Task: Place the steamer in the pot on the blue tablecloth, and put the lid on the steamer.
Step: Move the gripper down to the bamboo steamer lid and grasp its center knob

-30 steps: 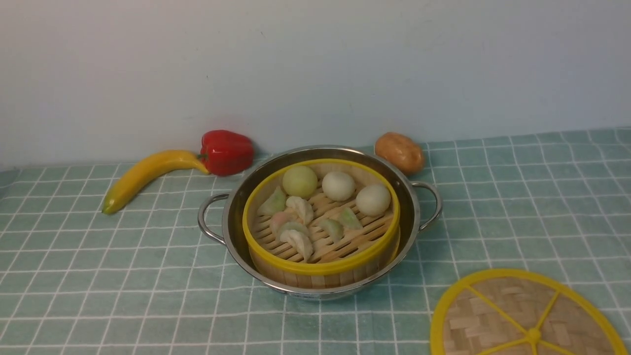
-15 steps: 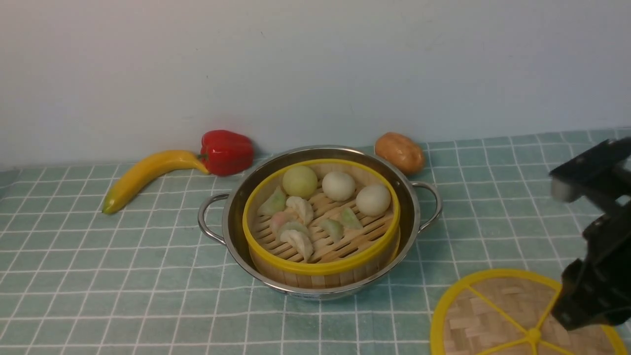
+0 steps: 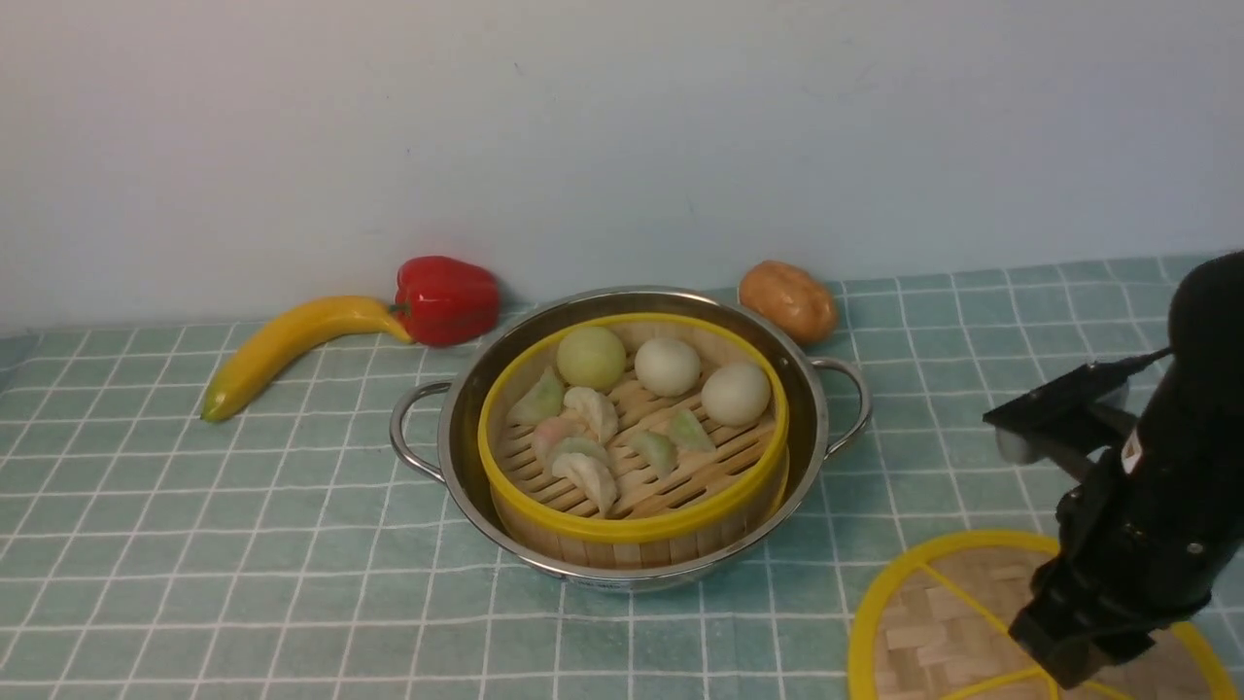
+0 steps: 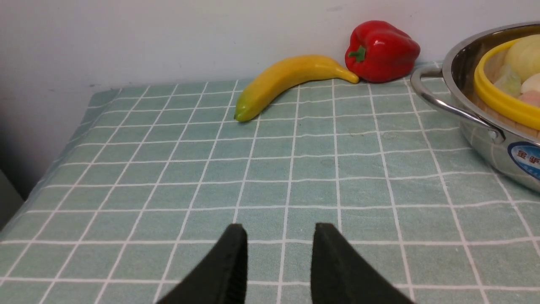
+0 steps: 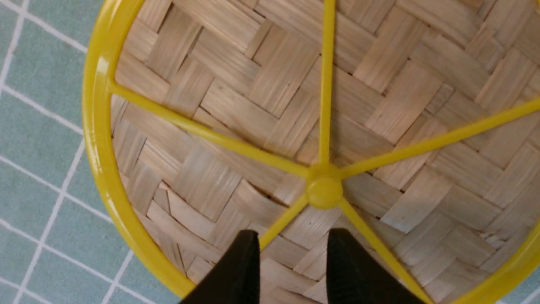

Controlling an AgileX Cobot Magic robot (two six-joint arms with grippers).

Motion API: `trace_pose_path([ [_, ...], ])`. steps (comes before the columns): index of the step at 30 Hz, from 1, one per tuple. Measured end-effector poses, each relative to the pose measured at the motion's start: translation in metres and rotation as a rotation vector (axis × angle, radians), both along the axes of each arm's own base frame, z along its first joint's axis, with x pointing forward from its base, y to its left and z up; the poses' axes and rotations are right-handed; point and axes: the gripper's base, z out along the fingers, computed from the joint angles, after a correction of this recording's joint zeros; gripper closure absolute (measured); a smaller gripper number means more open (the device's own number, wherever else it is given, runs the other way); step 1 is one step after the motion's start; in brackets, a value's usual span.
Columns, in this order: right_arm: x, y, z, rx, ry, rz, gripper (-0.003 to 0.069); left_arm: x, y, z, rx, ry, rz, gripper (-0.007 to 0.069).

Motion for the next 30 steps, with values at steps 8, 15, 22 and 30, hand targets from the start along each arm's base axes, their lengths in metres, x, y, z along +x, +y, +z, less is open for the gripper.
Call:
trace_pose_path([
  [8,0.009,0.001,-0.016,-0.023,-0.005,0.007,0.0416,0.000,0.000,0.000,0.000,0.000,0.000,0.0391],
  [15,0.015,0.003,-0.029,-0.028,0.004,0.001,0.0416,0.000,0.000,0.000,0.000,0.000,0.000,0.0382],
  [22,0.018,0.004,-0.038,-0.044,0.041,-0.030,0.0468,0.000,0.000,0.000,0.000,0.000,0.000,0.0382],
  [30,0.020,0.005,-0.025,0.000,-0.062,-0.141,0.0510,0.000,0.000,0.000,0.000,0.000,0.000,0.0382],
])
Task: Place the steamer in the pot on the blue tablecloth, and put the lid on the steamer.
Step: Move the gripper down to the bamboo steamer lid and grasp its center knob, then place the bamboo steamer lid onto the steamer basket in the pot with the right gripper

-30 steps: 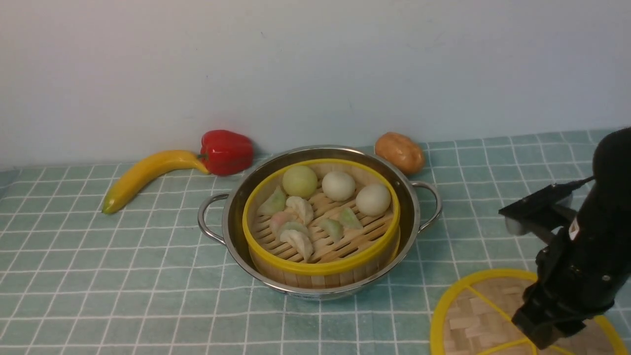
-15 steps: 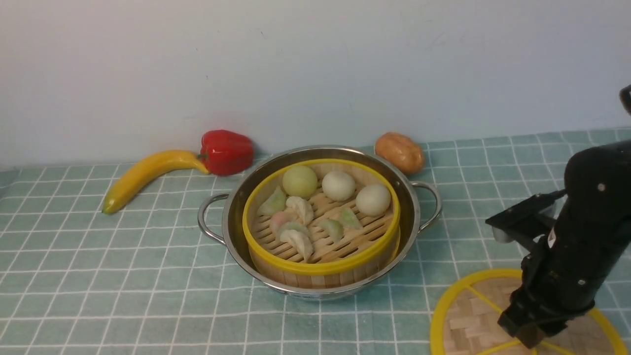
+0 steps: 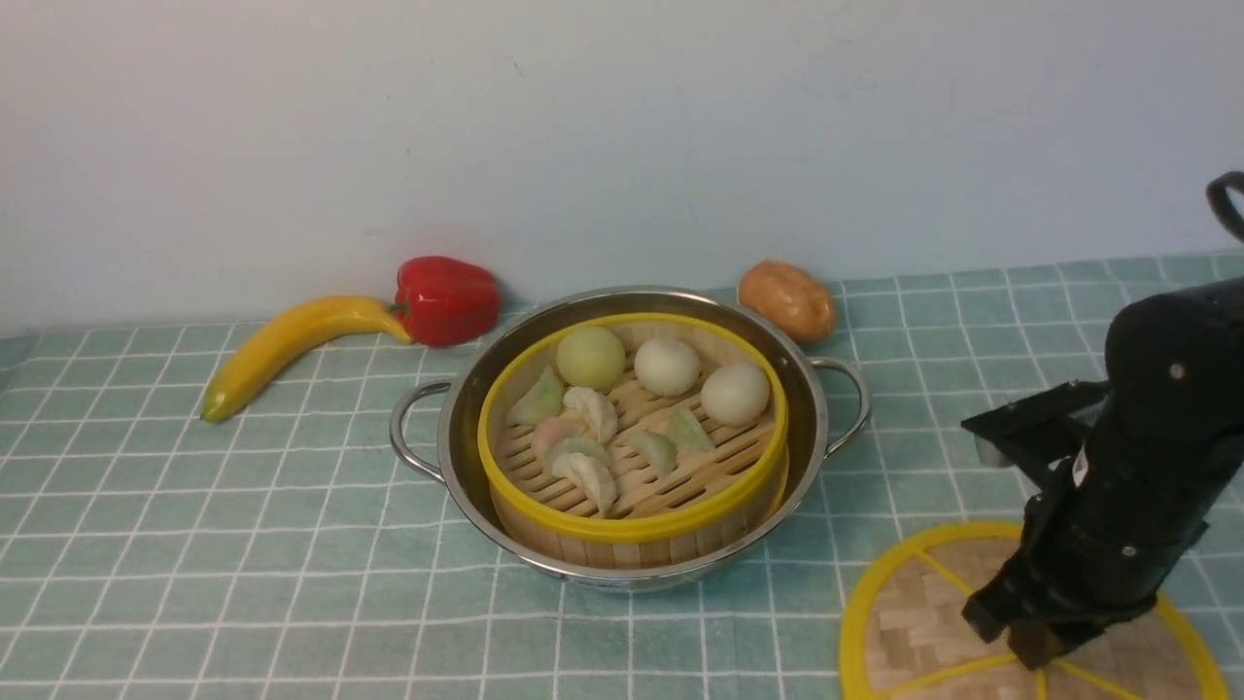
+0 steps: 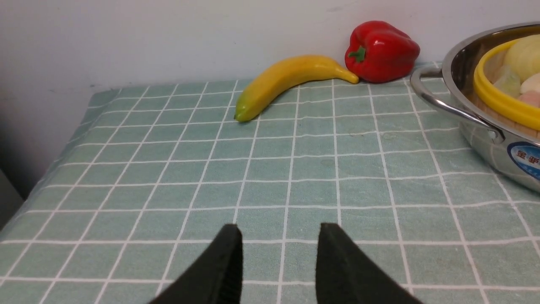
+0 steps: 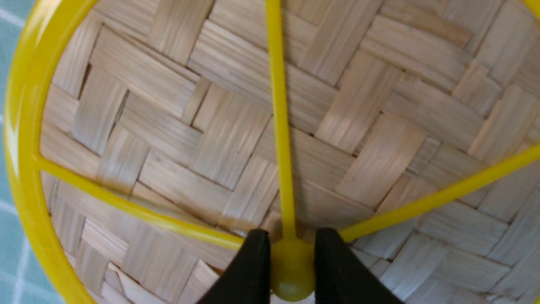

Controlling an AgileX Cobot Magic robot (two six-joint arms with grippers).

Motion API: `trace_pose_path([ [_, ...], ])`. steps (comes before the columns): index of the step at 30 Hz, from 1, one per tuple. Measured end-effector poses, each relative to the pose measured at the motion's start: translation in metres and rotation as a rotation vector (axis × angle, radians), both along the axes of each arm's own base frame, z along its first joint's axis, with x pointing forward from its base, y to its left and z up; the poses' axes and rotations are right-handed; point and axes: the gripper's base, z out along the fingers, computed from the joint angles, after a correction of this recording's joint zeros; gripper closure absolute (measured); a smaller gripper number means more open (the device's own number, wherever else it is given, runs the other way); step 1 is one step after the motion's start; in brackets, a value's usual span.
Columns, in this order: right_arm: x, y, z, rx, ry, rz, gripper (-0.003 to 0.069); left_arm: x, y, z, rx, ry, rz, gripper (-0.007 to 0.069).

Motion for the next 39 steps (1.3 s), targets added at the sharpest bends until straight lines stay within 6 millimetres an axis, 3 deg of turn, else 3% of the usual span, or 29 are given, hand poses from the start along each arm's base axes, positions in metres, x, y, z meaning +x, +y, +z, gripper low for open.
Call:
trace_pose_path([
  [3,0.000,0.002,0.036,0.085,-0.206,-0.033,0.0510,0.000,0.000,0.000,0.000,0.000,0.000,0.0382],
  [7,-0.010,0.007,0.092,0.155,-0.425,0.063,0.0510,0.000,0.000,0.000,0.000,0.000,0.000,0.0382],
  [11,-0.013,0.023,0.123,0.232,-0.513,0.128,0.0510,0.000,0.000,0.000,0.004,0.000,0.000,0.0382],
  [15,-0.005,0.057,0.139,0.288,-0.579,0.262,0.0510,0.000,0.000,0.000,0.008,-0.001,0.001,0.0382],
  [17,0.000,0.073,0.141,0.300,-0.596,0.323,0.0510,0.000,0.000,0.000,0.008,-0.001,0.001,0.0382],
  [18,0.009,0.094,0.138,0.309,-0.606,0.380,0.0510,0.000,0.000,0.000,0.009,-0.002,0.001,0.0382],
  [20,0.019,0.113,0.135,0.320,-0.625,0.418,0.0510,0.000,0.000,0.000,0.009,-0.002,0.001,0.0382],
  [25,0.050,0.143,0.114,0.314,-0.625,0.451,0.0510,0.000,0.000,0.000,0.009,-0.002,0.001,0.0382],
  [31,0.071,0.156,0.093,0.276,-0.615,0.471,0.0510,0.000,0.000,0.000,0.011,-0.001,0.001,0.0382],
  [39,0.079,0.161,0.083,0.258,-0.644,0.514,0.0510,0.000,0.000,0.000,0.011,-0.001,0.001,0.0382],
])
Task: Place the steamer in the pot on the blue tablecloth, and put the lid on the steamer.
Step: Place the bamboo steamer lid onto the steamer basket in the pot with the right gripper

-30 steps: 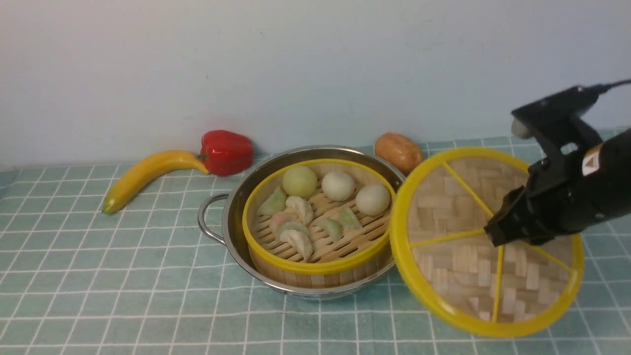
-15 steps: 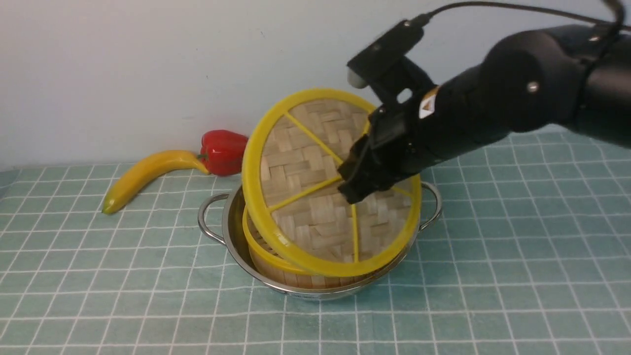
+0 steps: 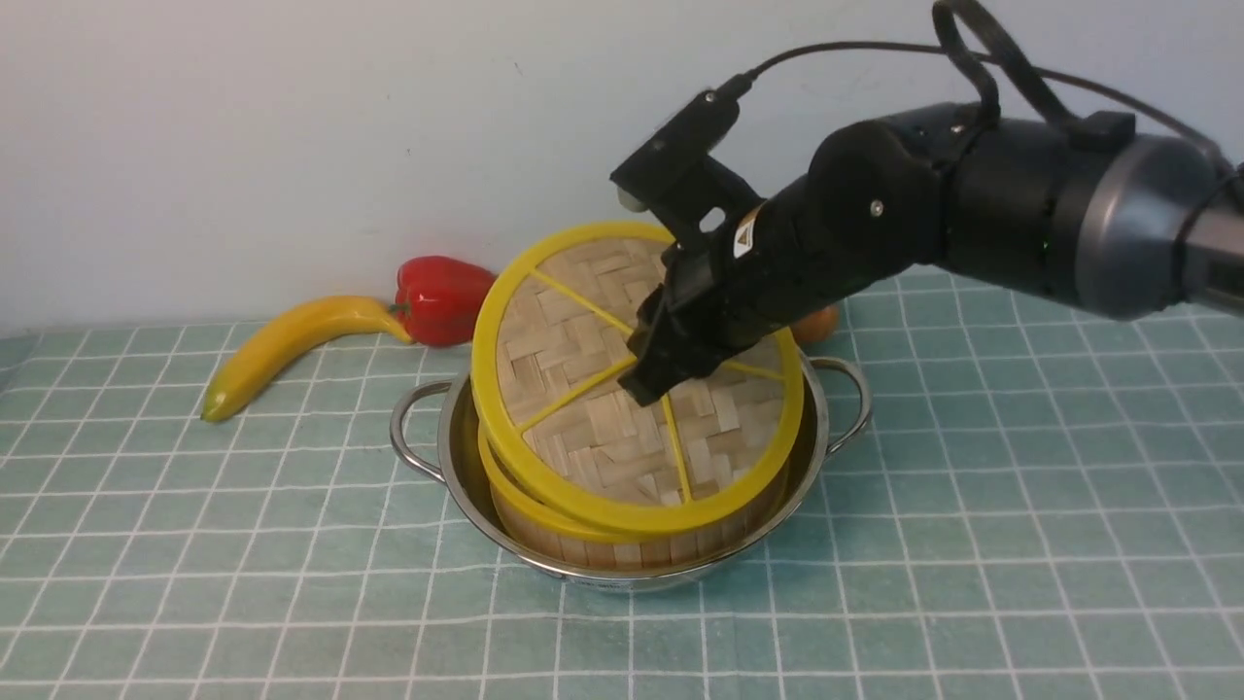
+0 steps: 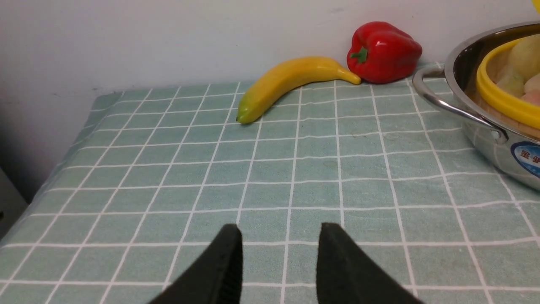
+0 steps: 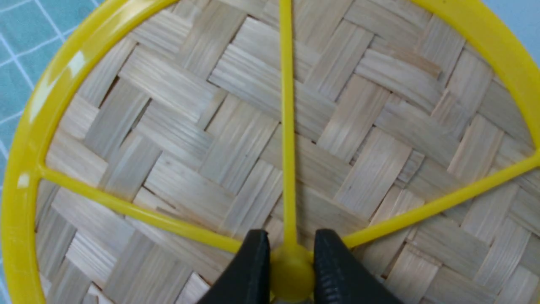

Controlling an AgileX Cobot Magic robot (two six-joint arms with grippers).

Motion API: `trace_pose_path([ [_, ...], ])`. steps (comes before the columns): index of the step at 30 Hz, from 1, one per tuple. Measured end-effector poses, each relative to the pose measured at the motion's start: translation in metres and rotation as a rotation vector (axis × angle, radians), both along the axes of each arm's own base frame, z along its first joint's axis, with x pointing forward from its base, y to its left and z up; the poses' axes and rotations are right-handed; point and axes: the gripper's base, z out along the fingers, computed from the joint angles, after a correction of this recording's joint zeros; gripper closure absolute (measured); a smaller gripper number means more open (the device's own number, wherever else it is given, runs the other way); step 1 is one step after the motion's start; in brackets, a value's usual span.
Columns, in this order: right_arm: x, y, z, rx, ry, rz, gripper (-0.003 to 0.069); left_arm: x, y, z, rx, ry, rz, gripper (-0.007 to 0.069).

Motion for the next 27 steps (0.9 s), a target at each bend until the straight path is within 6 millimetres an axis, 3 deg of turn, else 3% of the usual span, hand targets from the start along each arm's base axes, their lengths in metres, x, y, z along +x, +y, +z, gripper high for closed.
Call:
trace_pose_path([
  [17,0.006,0.002,0.000,-0.026,-0.095,0.050,0.0512,0.000,0.000,0.000,0.001,-0.001,0.000,0.0382],
  [27,0.013,0.008,-0.030,-0.056,-0.053,0.073,0.0512,0.000,0.000,0.000,0.001,-0.002,0.000,0.0382],
])
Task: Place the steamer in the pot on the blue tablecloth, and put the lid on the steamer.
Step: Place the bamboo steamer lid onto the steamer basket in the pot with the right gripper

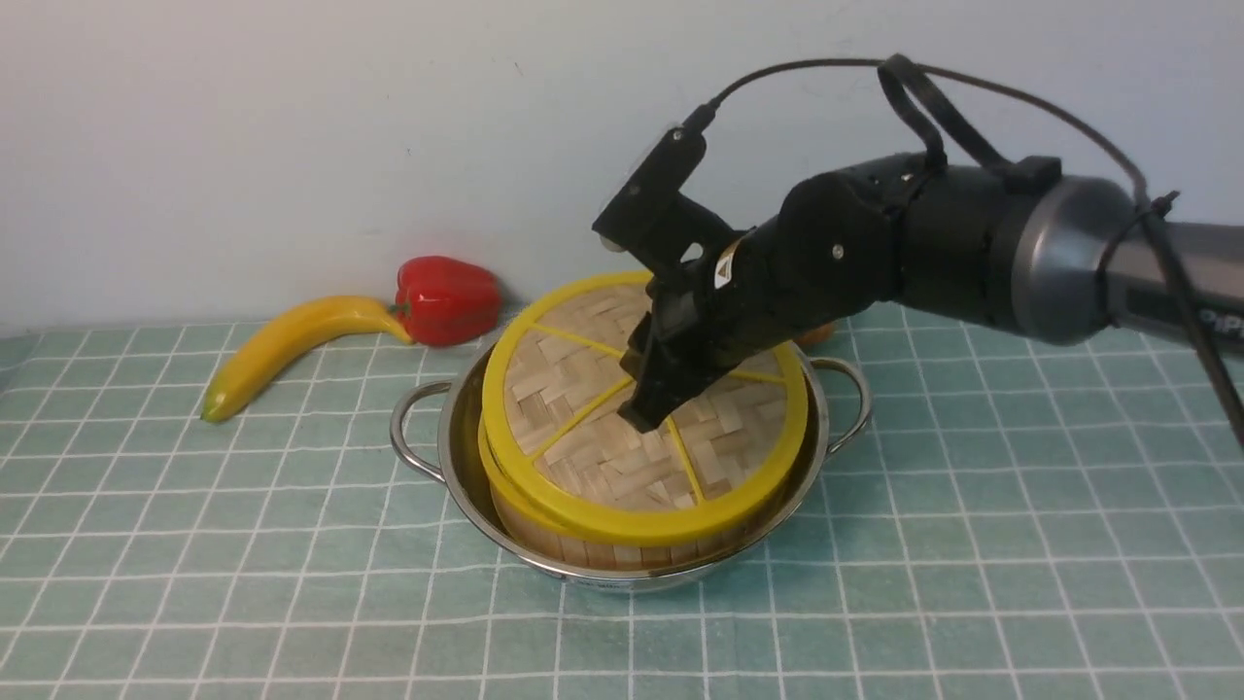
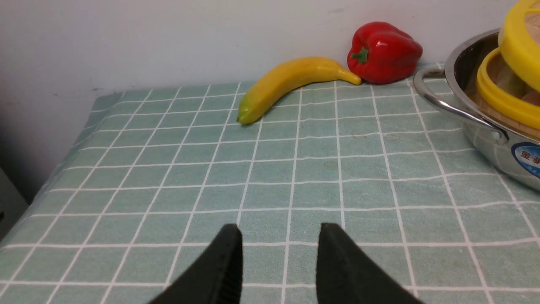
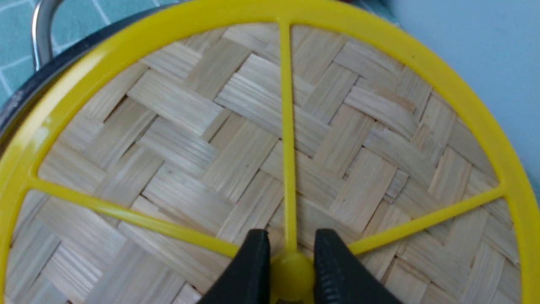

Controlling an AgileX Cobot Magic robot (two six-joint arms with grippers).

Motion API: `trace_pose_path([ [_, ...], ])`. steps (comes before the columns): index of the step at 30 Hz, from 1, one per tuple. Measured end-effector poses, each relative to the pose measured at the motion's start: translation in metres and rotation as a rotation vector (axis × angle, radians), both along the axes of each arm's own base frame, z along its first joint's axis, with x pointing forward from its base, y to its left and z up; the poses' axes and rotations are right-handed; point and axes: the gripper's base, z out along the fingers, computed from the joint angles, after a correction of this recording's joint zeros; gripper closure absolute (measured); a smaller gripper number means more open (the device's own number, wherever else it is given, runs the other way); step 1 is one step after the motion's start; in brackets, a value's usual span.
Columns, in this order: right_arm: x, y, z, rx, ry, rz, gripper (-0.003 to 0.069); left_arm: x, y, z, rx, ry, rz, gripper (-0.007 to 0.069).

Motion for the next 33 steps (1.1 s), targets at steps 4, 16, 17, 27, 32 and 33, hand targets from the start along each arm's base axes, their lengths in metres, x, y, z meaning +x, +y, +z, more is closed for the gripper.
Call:
trace_pose_path([
  [4,0.003,0.002,-0.005,-0.011,-0.026,0.025,0.0512,0.000,0.000,0.000,0.000,0.000,0.000,0.0382],
  [16,0.000,0.002,0.026,0.000,-0.023,0.040,0.0512,0.000,0.000,0.000,0.000,0.000,0.000,0.0382],
  [17,0.000,0.002,0.027,0.002,-0.024,0.040,0.0512,0.000,0.000,0.000,0.000,0.000,0.000,0.0382],
  [27,0.001,0.003,0.020,-0.015,-0.005,0.045,0.0512,0.000,0.000,0.000,0.000,-0.001,0.000,0.0382],
  [32,0.004,0.005,0.010,-0.033,0.000,0.055,0.0512,0.000,0.000,0.000,0.000,-0.001,0.000,0.0382],
  [33,0.004,0.005,0.010,-0.034,-0.001,0.057,0.0512,0.000,0.000,0.000,0.000,-0.001,0.000,0.0382],
])
